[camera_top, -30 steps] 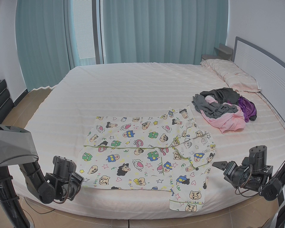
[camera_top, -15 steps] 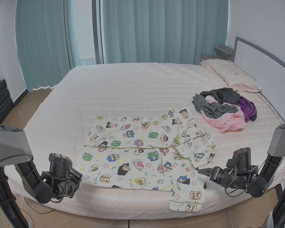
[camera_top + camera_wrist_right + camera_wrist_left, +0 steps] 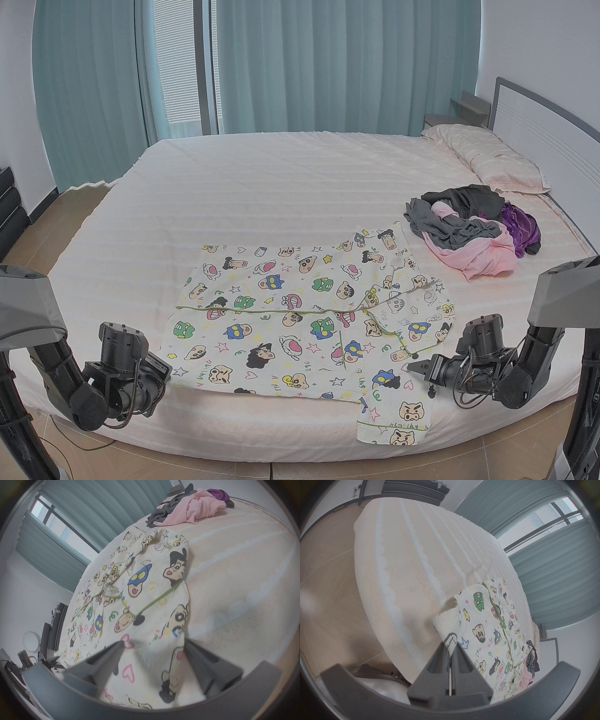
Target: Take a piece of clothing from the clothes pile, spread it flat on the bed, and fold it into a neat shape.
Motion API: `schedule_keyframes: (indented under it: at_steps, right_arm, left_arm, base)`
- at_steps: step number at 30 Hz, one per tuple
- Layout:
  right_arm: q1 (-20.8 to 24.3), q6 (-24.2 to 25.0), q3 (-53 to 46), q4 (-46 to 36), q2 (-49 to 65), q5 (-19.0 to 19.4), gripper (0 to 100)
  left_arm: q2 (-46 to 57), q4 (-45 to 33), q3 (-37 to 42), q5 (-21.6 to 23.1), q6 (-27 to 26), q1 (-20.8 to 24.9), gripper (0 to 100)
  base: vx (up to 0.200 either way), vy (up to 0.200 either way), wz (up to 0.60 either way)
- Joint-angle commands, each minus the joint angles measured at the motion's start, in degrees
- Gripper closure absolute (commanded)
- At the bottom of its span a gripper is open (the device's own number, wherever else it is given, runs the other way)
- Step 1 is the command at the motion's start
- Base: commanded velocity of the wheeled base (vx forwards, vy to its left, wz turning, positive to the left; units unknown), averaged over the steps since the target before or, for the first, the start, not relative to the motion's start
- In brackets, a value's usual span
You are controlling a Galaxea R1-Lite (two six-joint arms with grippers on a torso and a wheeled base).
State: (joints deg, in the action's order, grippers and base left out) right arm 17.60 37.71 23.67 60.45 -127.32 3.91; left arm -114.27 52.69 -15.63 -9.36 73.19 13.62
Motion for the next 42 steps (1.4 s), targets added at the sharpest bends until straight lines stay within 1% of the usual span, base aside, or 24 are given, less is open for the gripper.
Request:
schedule_keyframes:
  at_steps: [1, 3, 7, 12, 17, 18, 24, 28, 32, 34, 38, 42]
  right_arm:
    - [-1.87, 0.0, 2.25, 0.54, -1.79, 0.04, 100]
    - [-3.01, -0.09, 3.48, 0.72, -1.35, -0.05, 100]
    - [-4.51, -0.53, 6.91, 0.54, -0.12, -0.13, 100]
    - [-4.77, -3.43, 10.69, -0.25, 0.05, 0.04, 100]
    - [-4.42, -4.04, 12.01, -2.18, -1.7, 0.13, 100]
    - [-4.51, -4.04, 12.45, -2.18, -2.23, 0.13, 0]
    - [-5.74, -4.04, 9.99, -1.3, -0.03, 0.57, 0]
    - [-7.67, -4.13, 5.86, -2.18, 5.77, 3.38, 0]
    - [-8.99, -4.13, 3.13, -2.09, 7.88, 3.65, 0]
    - [-8.46, -4.39, -1.97, -1.39, 9.9, 4.52, 0]
    - [-6.53, -5.89, -8.12, -0.69, 12.01, 7.42, 0]
    - [-6.27, -10.9, -12.07, -0.6, 10.95, 11.91, 0]
  left_arm:
    - [0.1, 0.05, -0.19, -0.04, -0.24, 0.01, 100]
    - [0.37, 0.05, -0.37, -0.04, -0.59, 0.01, 100]
    - [0.37, 0.05, -0.72, -0.04, -3.32, 0.01, 100]
    - [-0.07, 0.05, -1.77, -0.04, -4.81, -0.08, 100]
    - [-1.92, 0.13, -2.48, 0.22, -4.81, 0.01, 100]
    - [-2.53, 0.13, -2.83, 0.13, -4.81, -0.08, 100]
    - [-3.94, 0.13, -3.27, 0.31, -4.73, -0.17, 100]
    - [-3.94, 0.13, -3.36, 0.4, -4.73, -0.17, 100]
    - [-3.85, 0.13, -3.27, 0.4, -4.64, -0.17, 100]
    - [-3.76, 0.13, -3.09, 0.49, -4.64, -0.17, 100]
    - [-3.59, 0.13, -3.09, 0.49, -4.55, -0.17, 100]
    - [-3.5, 0.13, -2.83, 0.49, -4.55, -0.17, 100]
  base:
    - [0.0, 0.0, 0.0]
    - [0.0, 0.0, 0.0]
    - [0.0, 0.0, 0.0]
    - [0.0, 0.0, 0.0]
    - [0.0, 0.0, 0.0]
    - [0.0, 0.0, 0.0]
    - [0.0, 0.0, 0.0]
    - [0.0, 0.0, 0.0]
    - [0.0, 0.0, 0.0]
    - [0.0, 0.0, 0.0]
    - [0.0, 0.0, 0.0]
    - [0.0, 0.0, 0.0]
